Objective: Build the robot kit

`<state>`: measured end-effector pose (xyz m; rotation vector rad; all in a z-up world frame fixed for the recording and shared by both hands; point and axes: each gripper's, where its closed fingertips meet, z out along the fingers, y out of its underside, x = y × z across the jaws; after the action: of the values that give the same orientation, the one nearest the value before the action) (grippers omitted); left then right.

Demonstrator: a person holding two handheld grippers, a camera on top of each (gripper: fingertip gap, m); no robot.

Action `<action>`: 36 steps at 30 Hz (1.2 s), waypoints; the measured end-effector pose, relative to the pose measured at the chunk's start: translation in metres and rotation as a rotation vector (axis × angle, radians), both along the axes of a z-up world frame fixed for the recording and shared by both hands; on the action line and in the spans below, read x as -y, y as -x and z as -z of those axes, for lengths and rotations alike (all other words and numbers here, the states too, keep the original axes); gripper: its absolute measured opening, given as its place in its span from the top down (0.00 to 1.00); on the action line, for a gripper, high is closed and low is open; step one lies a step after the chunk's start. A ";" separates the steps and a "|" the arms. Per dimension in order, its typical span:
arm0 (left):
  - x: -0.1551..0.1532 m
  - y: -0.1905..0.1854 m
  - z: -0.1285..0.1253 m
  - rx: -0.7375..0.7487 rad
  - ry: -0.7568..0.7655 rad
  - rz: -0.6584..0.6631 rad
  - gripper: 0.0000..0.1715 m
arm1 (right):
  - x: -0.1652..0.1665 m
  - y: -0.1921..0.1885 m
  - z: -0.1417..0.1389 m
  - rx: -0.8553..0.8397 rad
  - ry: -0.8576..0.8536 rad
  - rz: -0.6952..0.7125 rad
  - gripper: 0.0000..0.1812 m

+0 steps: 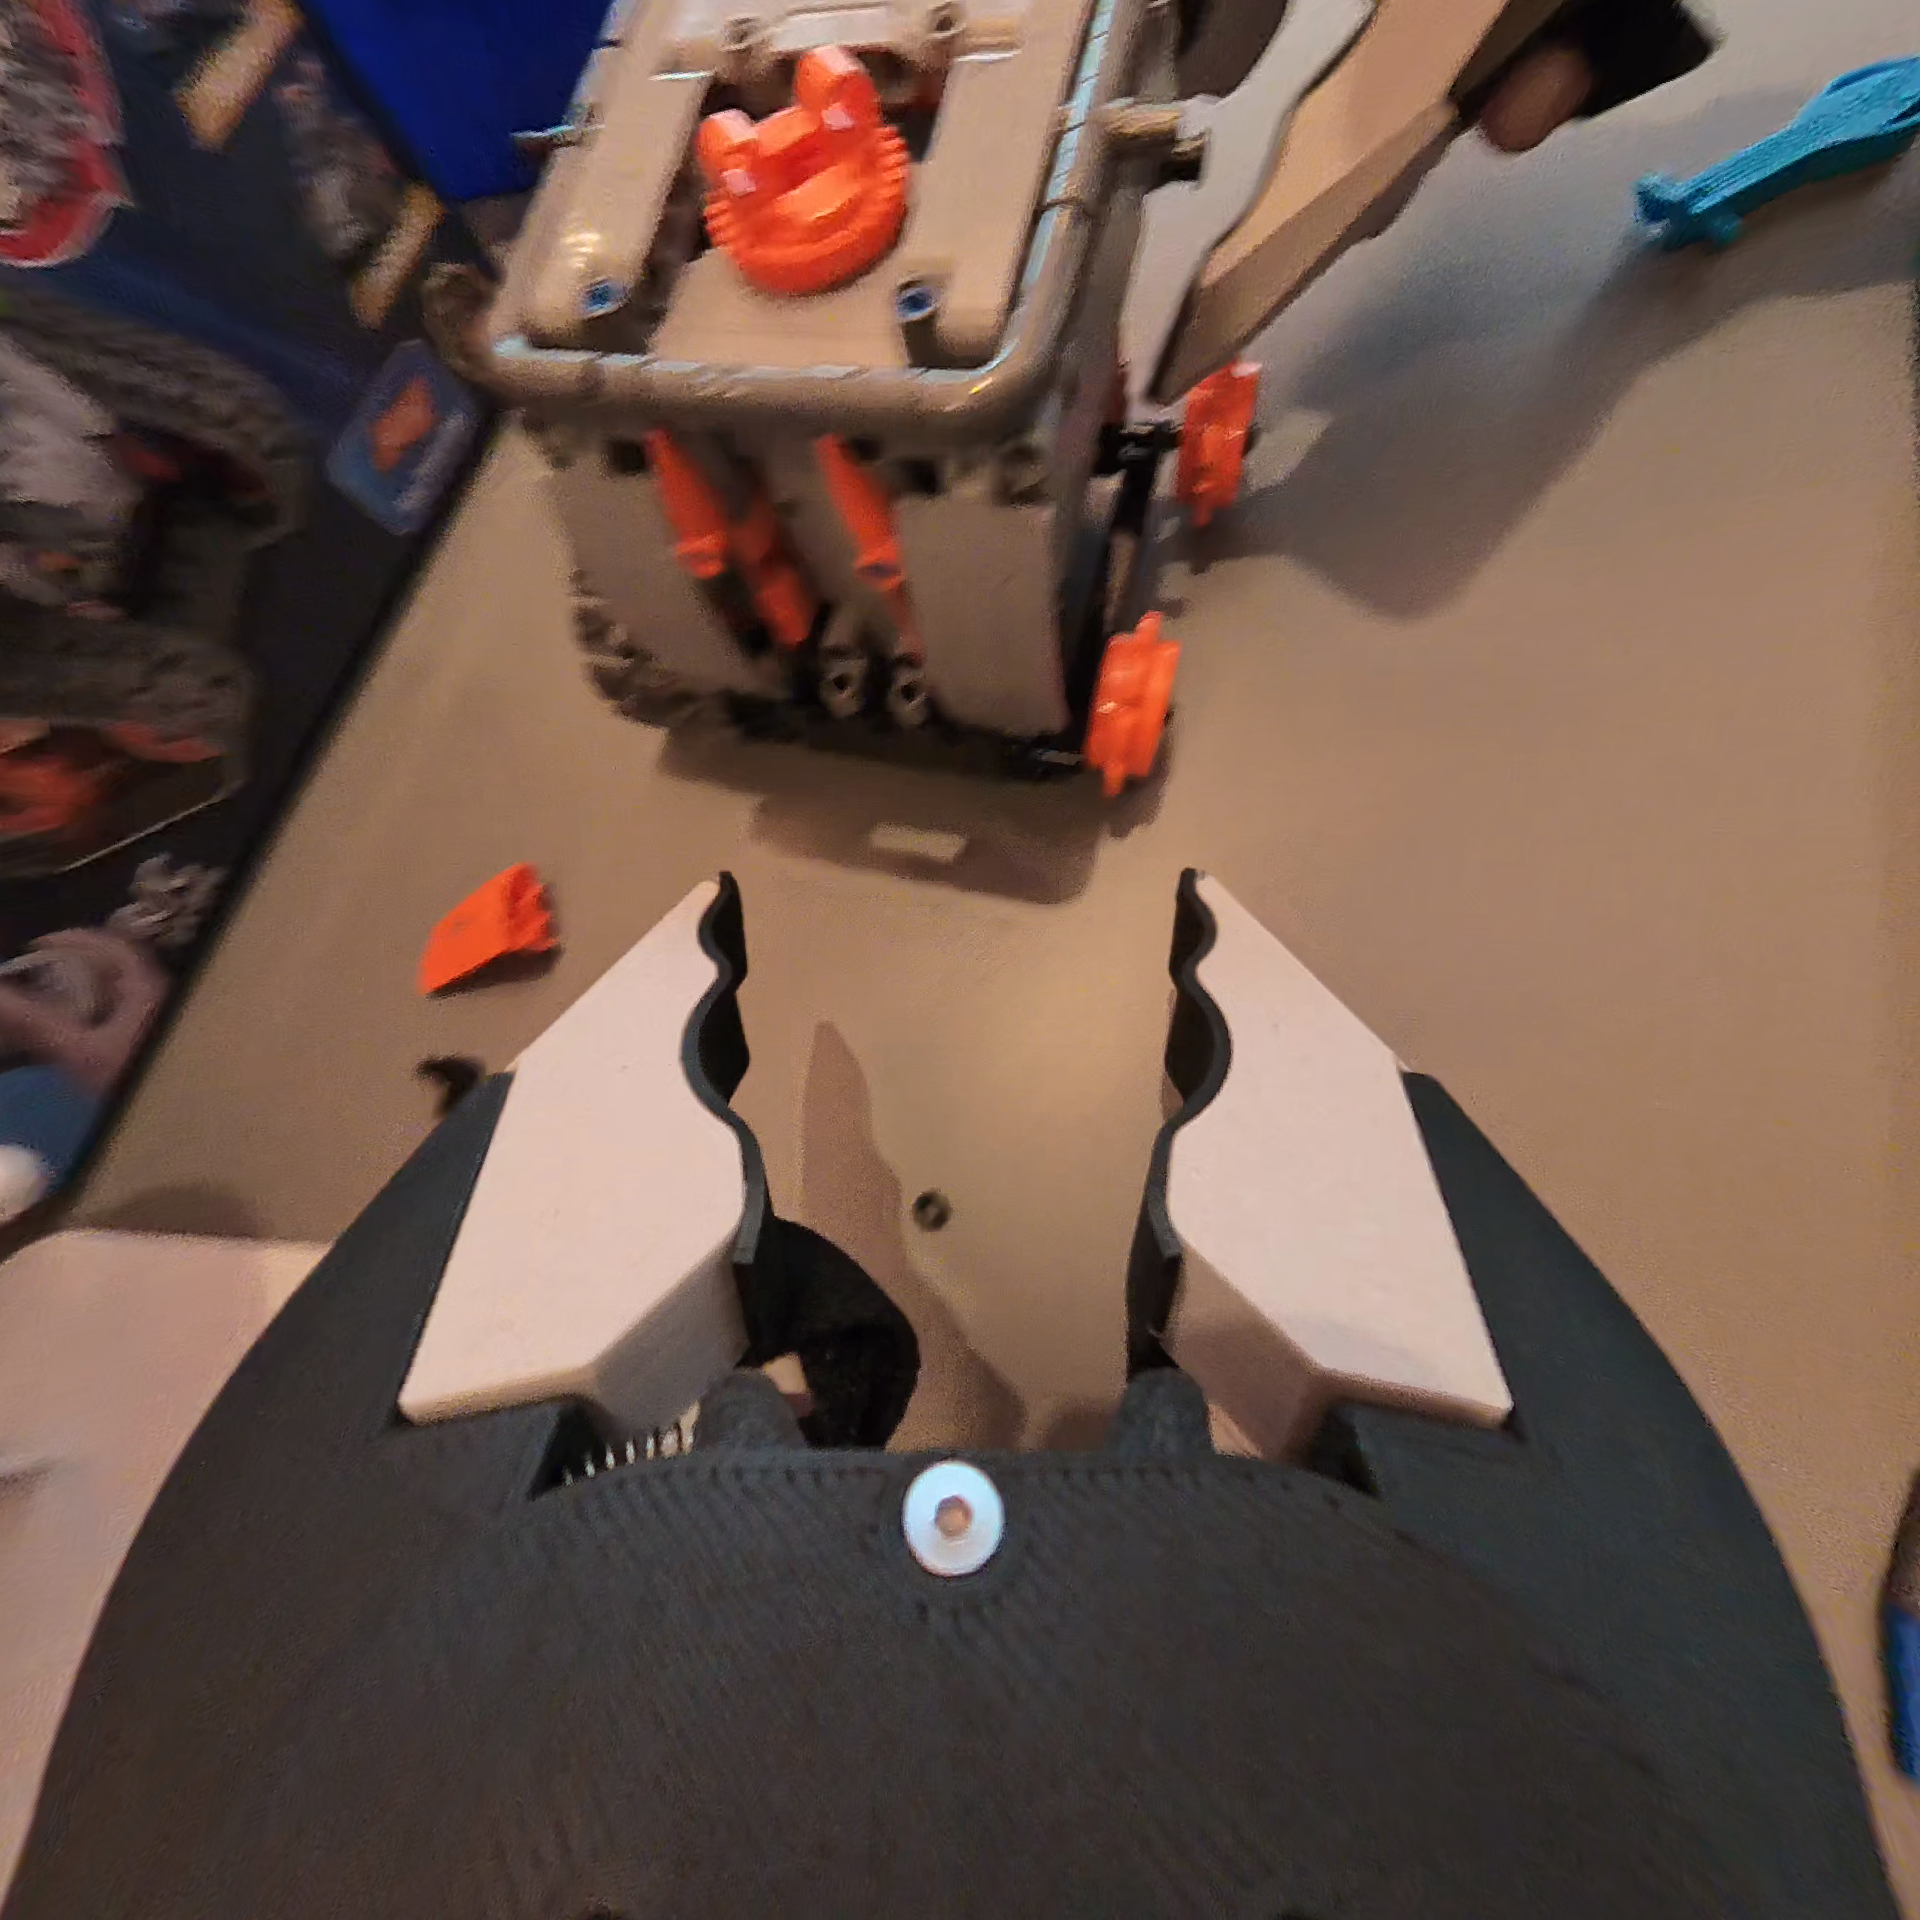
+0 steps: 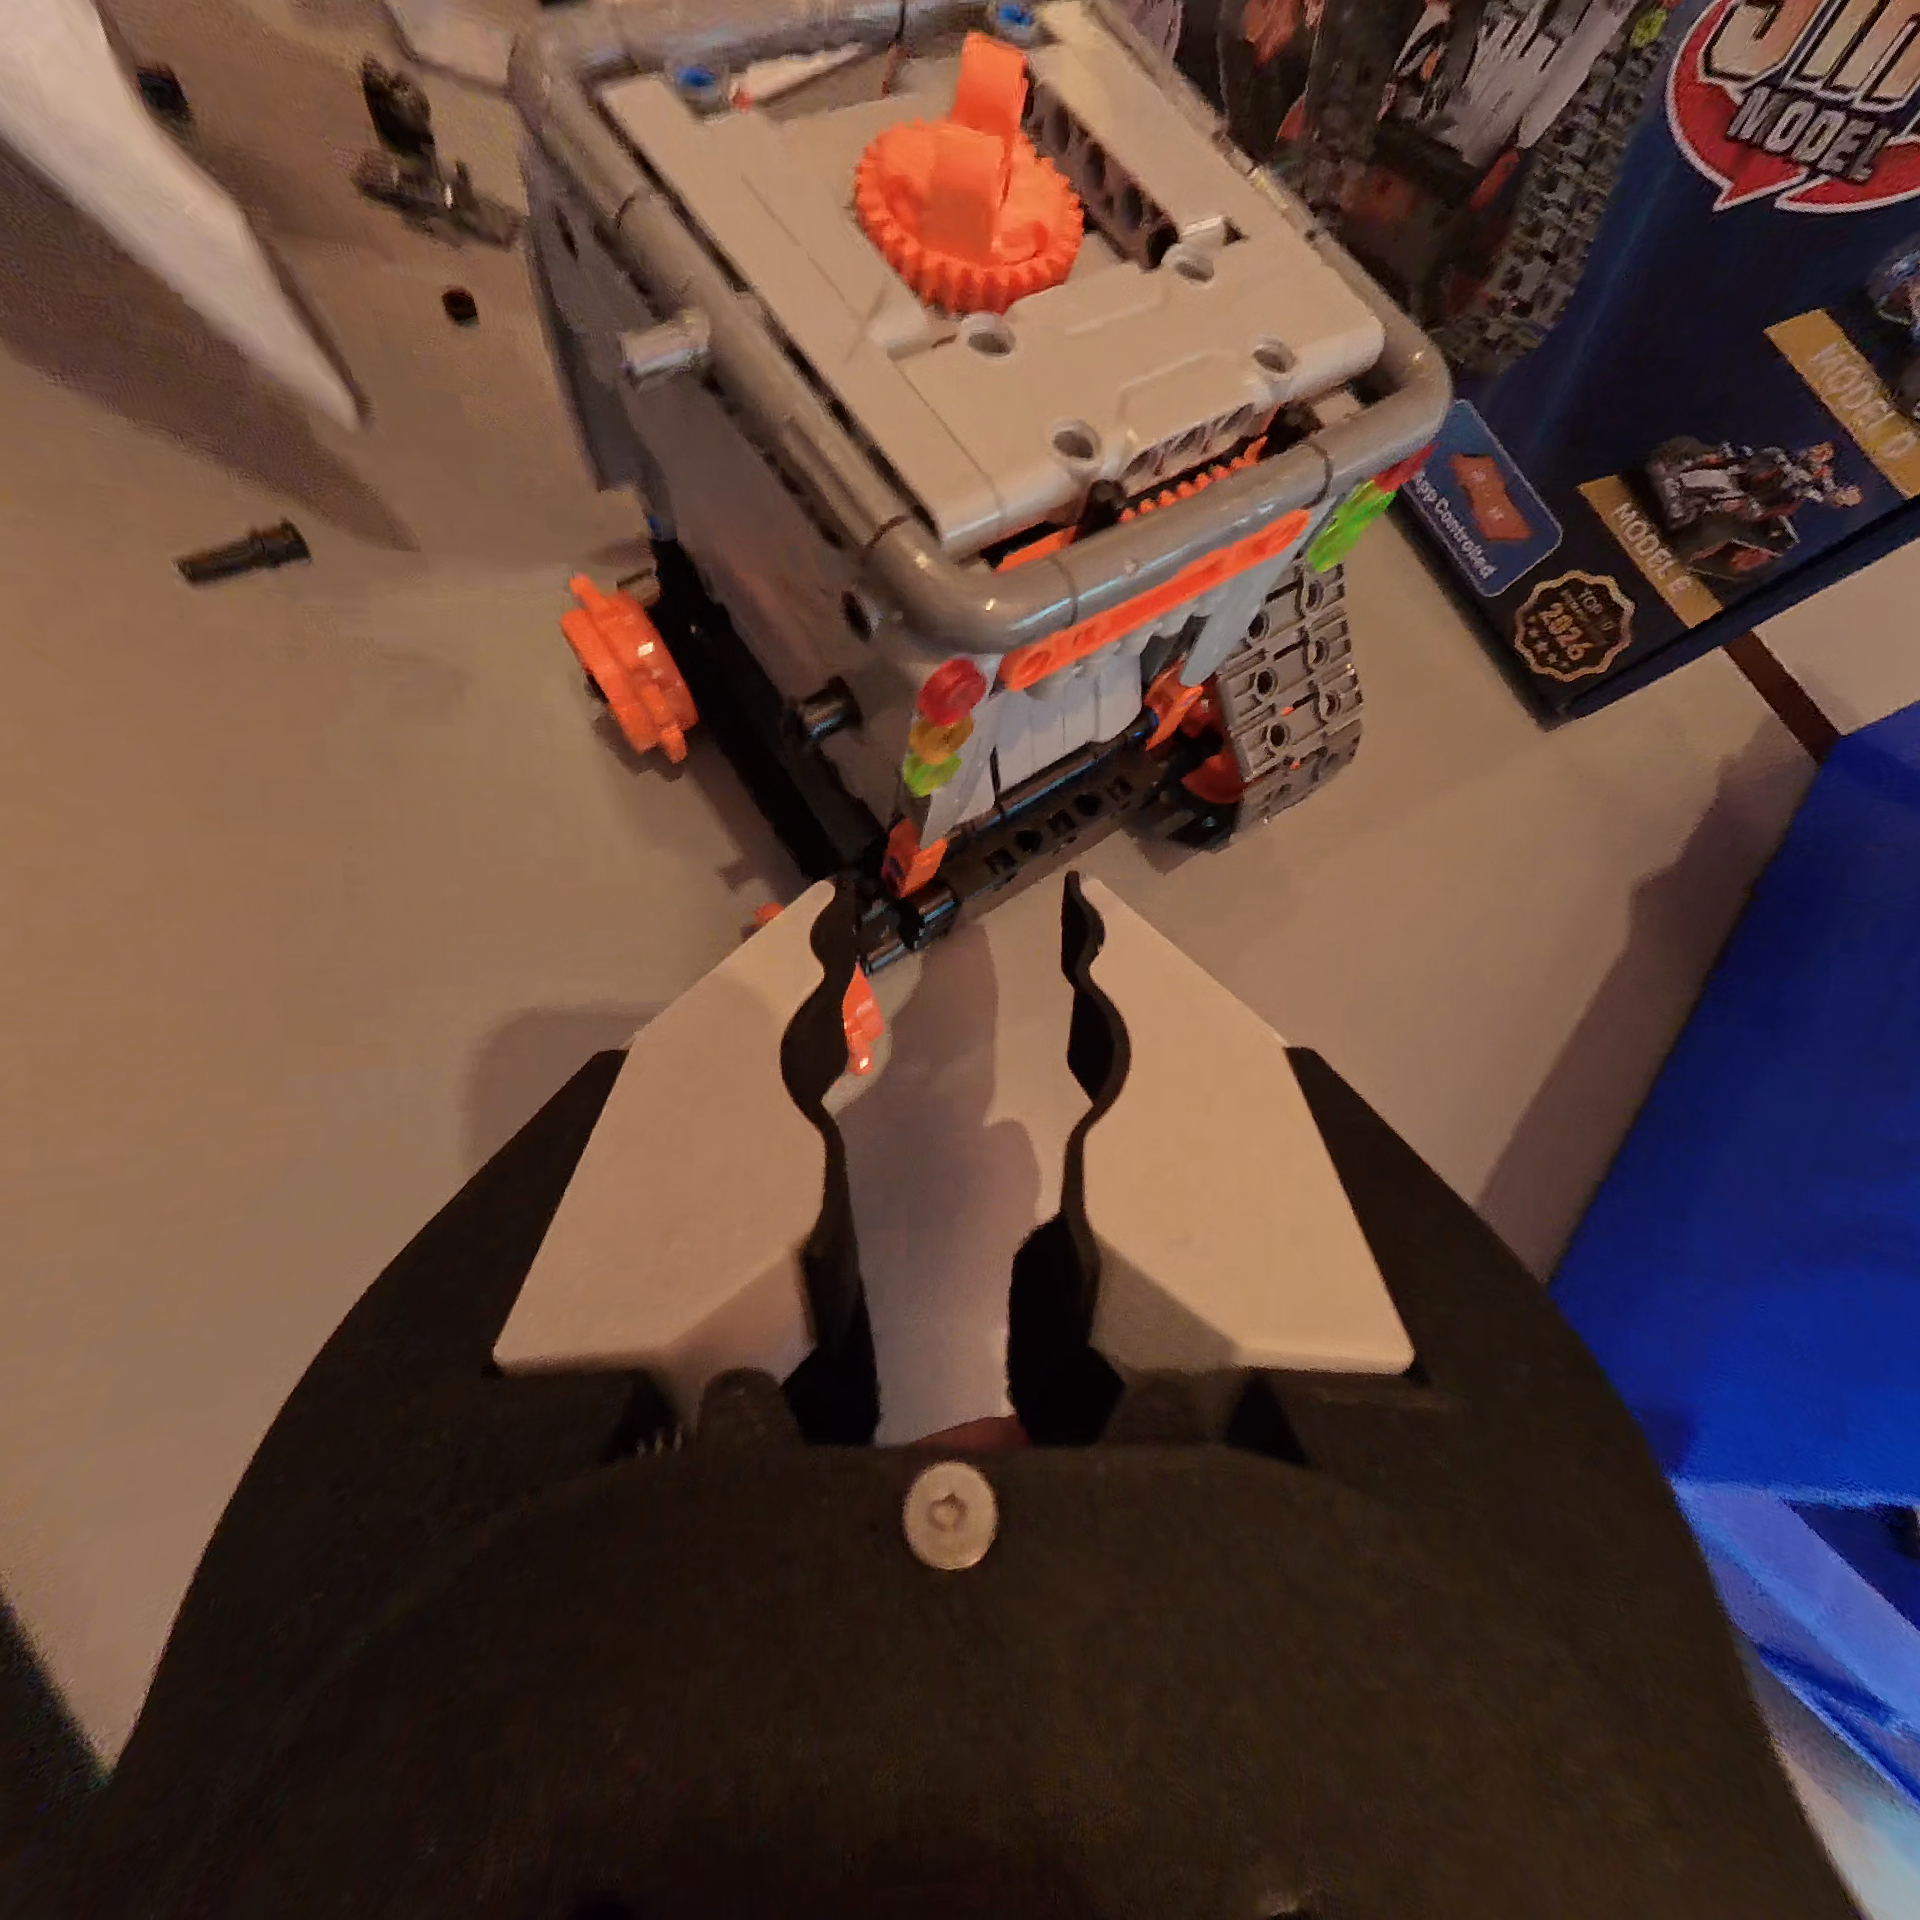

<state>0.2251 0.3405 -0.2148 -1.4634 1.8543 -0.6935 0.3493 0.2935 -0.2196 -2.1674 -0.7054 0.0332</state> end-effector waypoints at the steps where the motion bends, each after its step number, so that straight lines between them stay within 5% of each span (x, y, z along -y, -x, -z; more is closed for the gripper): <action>1: -0.007 0.008 -0.005 0.011 -0.011 -0.014 0.55 | 0.004 -0.001 0.001 0.021 0.009 -0.003 0.79; 6: -0.019 0.039 -0.026 0.048 -0.056 -0.053 0.69 | 0.016 -0.001 -0.004 0.047 0.008 -0.013 0.81; 11: -0.035 0.081 -0.039 -0.007 -0.233 -0.077 1.00 | 0.030 -0.004 -0.015 0.172 -0.010 -0.006 0.86; 14: -0.042 0.111 -0.057 -0.033 -0.250 -0.089 1.00 | 0.037 0.025 -0.031 0.188 -0.053 -0.099 1.00; 19: -0.072 0.168 -0.078 -0.096 -0.356 -0.228 0.98 | 0.038 0.087 -0.051 0.213 -0.095 -0.248 1.00; 22: -0.079 0.191 -0.084 -0.129 -0.391 -0.274 0.88 | 0.030 0.121 -0.057 0.216 -0.109 -0.304 0.84; 26: -0.077 0.220 -0.069 -0.234 -0.394 -0.281 0.71 | 0.019 0.146 -0.056 0.204 -0.104 -0.347 0.80; 29: -0.065 0.234 -0.049 -0.307 -0.386 -0.219 0.66 | 0.015 0.165 -0.045 0.139 -0.097 -0.406 0.87; 31: -0.053 0.241 -0.040 -0.336 -0.376 -0.169 0.72 | 0.013 0.169 -0.035 0.143 -0.093 -0.433 1.00; 36: -0.019 0.272 -0.025 -0.410 -0.284 -0.134 0.78 | 0.032 0.190 -0.014 0.064 -0.007 -0.556 0.98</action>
<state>-0.0469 0.3592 -0.1901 -1.6023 2.0284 -0.0576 0.1590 0.2613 -0.2057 -1.9098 -1.3210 0.2516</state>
